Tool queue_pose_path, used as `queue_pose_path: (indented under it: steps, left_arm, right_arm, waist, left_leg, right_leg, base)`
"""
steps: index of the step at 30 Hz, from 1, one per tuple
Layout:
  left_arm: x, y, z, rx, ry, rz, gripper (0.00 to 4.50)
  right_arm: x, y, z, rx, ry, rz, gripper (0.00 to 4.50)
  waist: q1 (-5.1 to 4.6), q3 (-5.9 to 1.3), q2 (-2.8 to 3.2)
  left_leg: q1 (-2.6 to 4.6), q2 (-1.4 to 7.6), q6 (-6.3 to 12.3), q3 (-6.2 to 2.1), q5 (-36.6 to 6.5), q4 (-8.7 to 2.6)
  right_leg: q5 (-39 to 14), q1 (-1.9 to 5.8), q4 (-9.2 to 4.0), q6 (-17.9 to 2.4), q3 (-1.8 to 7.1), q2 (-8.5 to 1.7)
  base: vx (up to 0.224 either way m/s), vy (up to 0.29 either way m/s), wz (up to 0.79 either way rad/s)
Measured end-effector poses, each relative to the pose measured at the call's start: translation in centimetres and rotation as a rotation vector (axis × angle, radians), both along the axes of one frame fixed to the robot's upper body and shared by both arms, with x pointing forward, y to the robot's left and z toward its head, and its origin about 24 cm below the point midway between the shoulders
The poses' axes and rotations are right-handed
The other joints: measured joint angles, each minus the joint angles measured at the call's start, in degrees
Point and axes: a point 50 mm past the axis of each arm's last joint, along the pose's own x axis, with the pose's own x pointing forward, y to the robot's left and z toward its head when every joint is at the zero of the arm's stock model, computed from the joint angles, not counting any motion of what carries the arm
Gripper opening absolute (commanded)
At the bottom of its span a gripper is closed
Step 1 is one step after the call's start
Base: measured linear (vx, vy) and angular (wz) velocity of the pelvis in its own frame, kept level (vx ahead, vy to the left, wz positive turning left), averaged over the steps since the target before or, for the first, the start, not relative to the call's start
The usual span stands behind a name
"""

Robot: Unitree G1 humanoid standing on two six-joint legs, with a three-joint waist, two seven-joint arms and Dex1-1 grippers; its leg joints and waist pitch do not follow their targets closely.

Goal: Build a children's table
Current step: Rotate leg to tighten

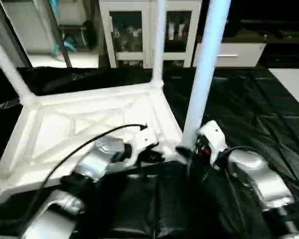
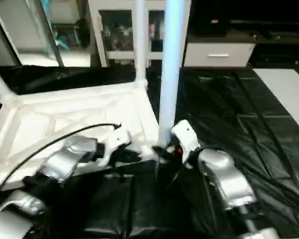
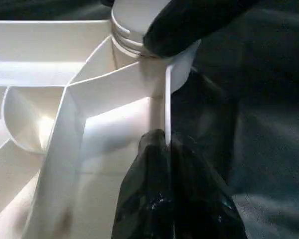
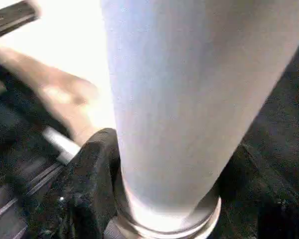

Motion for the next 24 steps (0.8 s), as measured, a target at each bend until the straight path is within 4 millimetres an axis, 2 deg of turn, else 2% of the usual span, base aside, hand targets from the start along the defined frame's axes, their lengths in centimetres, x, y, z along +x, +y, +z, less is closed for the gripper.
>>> queue_pose_path:
  steps: [5, 11, 14, 18, 22, 23, 24]
  left_arm:
    - [1.1, -1.2, 0.0, 0.010, -0.066, 0.097, 0.00]
    - [1.9, -2.7, 0.1, 0.020, -0.114, 0.146, 0.00]
    - [2.0, -2.9, 0.2, 0.026, -0.128, 0.151, 0.00]
    - [2.1, -2.9, 0.2, 0.025, -0.137, 0.147, 0.00]
    - [2.0, -2.8, 0.3, 0.025, -0.146, 0.125, 0.00]
    - [1.9, -2.9, 0.3, 0.022, -0.148, 0.118, 0.00]
    - [1.9, -3.0, 0.3, 0.019, -0.150, 0.107, 0.00]
  right_arm:
    - [1.4, 1.5, -0.6, -0.005, -0.057, -0.246, 2.52]
    - [2.2, 2.7, -0.9, -0.074, -0.112, -0.472, 2.51]
    - [2.3, 2.9, -0.8, -0.110, -0.136, -0.511, 2.48]
    - [2.3, 3.1, -0.6, -0.111, -0.160, -0.517, 2.42]
    - [1.9, 2.3, -0.7, -0.060, -0.174, -0.468, 2.42]
    - [1.7, 2.0, -0.6, -0.058, -0.176, -0.453, 2.97]
    - [1.5, 1.7, -0.6, -0.059, -0.180, -0.441, 3.10]
  waist:
    - [-1.00, 0.05, 0.44]
    - [-1.86, 0.07, 0.50]
    - [-1.99, 0.06, 0.51]
    - [-2.05, 0.04, 0.54]
    - [-1.85, 0.06, 0.51]
    - [-1.74, 0.06, 0.51]
    - [-1.59, 0.08, 0.50]
  left_leg:
    - [-0.17, -0.15, 0.03, -0.31, -0.02, 0.01]
    - [-0.64, -0.77, 0.13, -0.29, -0.07, 0.00]
    - [-1.00, -1.03, 0.13, -0.29, -0.07, 0.00]
    - [-1.13, -1.15, 0.15, -0.24, -0.06, 0.00]
    - [-1.17, -1.14, 0.18, -0.24, -0.06, -0.08]
    - [-1.18, -1.14, 0.21, -0.24, -0.05, -0.14]
    - [-1.18, -1.14, 0.46, -0.21, 0.09, -0.30]
  right_leg:
    - [-0.12, -0.02, -0.91, 0.19, -0.20, -0.03]
    - [-0.12, -0.08, -1.25, 0.19, -0.30, -0.70]
    - [-0.11, -0.13, -1.28, 0.18, -0.06, -0.83]
    - [-0.10, -0.06, -1.28, 0.15, 0.22, -0.84]
    - [-0.09, -0.12, -1.24, 0.15, 0.21, -0.83]
    - [-0.09, -0.13, -1.22, 0.15, 0.21, -0.83]
    - [-0.09, -0.13, -1.18, 0.14, 0.21, -0.83]
  base:
    - [-0.032, 0.013, -0.02]
    - [0.000, 0.000, 0.00]
    - [0.000, 0.000, 0.00]
    - [0.000, 0.000, 0.00]
    - [0.000, 0.000, 0.00]
    - [0.000, 0.000, 0.00]
    - [0.000, 0.000, 0.00]
